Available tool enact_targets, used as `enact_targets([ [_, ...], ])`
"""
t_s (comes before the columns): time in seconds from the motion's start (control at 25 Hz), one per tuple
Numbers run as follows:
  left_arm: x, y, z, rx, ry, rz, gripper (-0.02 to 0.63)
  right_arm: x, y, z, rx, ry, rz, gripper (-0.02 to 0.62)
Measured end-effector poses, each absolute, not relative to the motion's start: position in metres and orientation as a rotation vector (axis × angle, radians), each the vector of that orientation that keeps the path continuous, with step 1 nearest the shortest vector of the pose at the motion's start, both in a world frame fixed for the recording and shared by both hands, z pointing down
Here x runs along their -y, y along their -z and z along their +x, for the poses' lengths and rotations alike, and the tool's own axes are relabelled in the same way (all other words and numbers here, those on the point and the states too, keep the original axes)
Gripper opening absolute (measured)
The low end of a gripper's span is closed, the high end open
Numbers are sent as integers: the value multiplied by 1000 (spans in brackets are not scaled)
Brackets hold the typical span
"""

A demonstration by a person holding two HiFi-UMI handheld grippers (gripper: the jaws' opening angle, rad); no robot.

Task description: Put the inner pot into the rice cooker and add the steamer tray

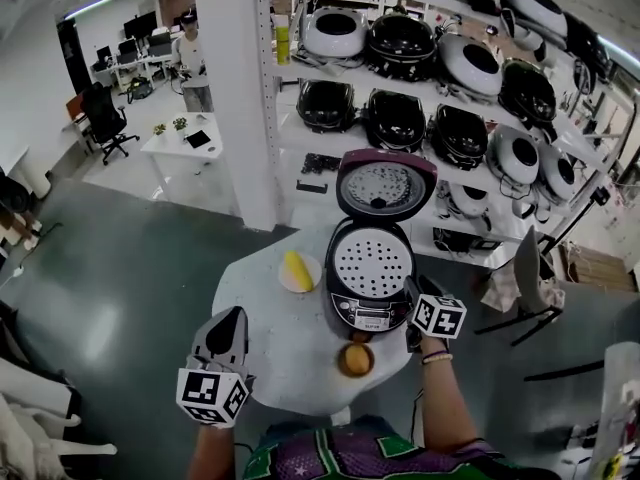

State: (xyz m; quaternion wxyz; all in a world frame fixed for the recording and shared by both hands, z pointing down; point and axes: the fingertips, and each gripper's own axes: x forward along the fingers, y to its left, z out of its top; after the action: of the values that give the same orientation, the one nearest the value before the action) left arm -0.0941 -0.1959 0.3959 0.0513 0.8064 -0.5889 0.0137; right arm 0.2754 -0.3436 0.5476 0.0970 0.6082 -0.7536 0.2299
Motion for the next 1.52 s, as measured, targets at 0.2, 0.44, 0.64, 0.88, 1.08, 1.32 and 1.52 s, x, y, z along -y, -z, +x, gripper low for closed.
enact_targets([
  [0.2, 175, -383, -116, 1804, -16, 2457, 21, 308, -527, 257, 2288, -656, 1819, 153],
  [0.44, 153, -370, -141, 1782, 30, 2490, 21, 259, -487, 225, 2420, -633, 1846, 135],
  [0.64, 133, -361, -170, 1782, 62, 2510, 21, 219, -441, 208, 2495, -548, 1910, 123],
  [0.88, 106, -330, -190, 1763, 129, 2574, 21, 171, -377, 197, 2588, -460, 2011, 121],
  [1.08, 91, -315, -199, 1753, 162, 2635, 21, 125, -331, 193, 2637, -305, 2085, 101],
  [1.32, 82, -297, -210, 1769, 209, 2657, 21, 90, -304, 188, 2634, -163, 2168, 48],
  [1.52, 76, -288, -212, 1767, 221, 2685, 21, 75, -287, 178, 2667, -108, 2165, 25],
])
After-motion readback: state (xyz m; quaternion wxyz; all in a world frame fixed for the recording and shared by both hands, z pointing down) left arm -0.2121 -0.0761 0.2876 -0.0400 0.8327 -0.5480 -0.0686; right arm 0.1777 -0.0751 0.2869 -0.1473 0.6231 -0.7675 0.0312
